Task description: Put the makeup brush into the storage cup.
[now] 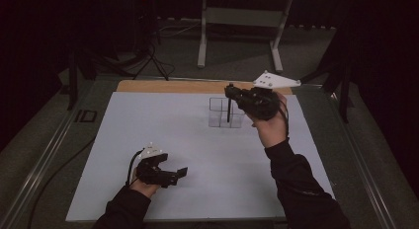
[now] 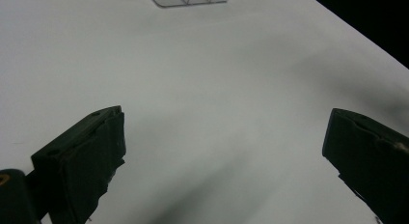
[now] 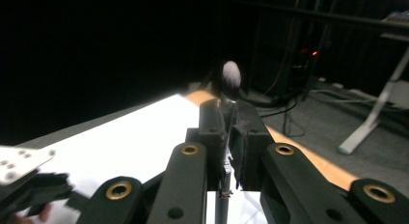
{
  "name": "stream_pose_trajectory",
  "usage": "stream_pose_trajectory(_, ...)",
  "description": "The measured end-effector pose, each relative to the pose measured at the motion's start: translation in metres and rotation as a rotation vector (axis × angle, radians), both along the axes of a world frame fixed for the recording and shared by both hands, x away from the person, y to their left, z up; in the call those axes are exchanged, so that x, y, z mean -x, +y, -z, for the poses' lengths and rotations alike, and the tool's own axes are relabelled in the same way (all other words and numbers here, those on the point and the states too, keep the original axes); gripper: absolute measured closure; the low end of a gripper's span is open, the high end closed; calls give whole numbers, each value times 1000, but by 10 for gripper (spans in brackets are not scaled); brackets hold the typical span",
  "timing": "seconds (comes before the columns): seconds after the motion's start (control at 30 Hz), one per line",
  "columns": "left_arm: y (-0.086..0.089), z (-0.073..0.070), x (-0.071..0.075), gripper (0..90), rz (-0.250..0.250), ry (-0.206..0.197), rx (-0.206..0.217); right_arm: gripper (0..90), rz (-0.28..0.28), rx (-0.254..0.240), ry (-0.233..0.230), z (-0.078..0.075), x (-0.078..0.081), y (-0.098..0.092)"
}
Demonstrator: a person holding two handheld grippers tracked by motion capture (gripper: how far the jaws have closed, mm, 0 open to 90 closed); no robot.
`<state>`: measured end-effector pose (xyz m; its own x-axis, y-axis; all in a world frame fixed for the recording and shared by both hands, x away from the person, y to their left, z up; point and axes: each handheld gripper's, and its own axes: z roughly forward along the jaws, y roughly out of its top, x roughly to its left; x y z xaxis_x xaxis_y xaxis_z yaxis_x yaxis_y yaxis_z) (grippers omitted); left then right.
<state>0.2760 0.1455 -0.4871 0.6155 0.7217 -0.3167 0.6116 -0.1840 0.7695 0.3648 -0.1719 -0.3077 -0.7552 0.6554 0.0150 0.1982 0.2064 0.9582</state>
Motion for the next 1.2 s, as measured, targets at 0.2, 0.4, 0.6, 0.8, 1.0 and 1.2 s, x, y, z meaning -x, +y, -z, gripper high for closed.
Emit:
stream_pose_trajectory(0.2,1,0,0,26,-3,1,6,835,35,1,-42,-8,-14,-6)
stream_pose_trajectory(0.4,0,1,-1,26,5,8,8,835,77,10,-71,-13,-27,-8)
stream_pose_trajectory(0.6,2,1,-1,26,7,10,21,832,112,13,-65,-11,-47,-9)
stream_pose_trajectory(0.8,3,1,-1,27,11,11,13,830,126,4,-46,-6,-65,-10)
stream_pose_trajectory(1.0,3,0,0,27,13,10,20,831,151,13,-4,3,-81,-7)
stream_pose_trajectory(1.2,3,-1,1,27,11,5,17,830,165,18,37,21,-93,-1)
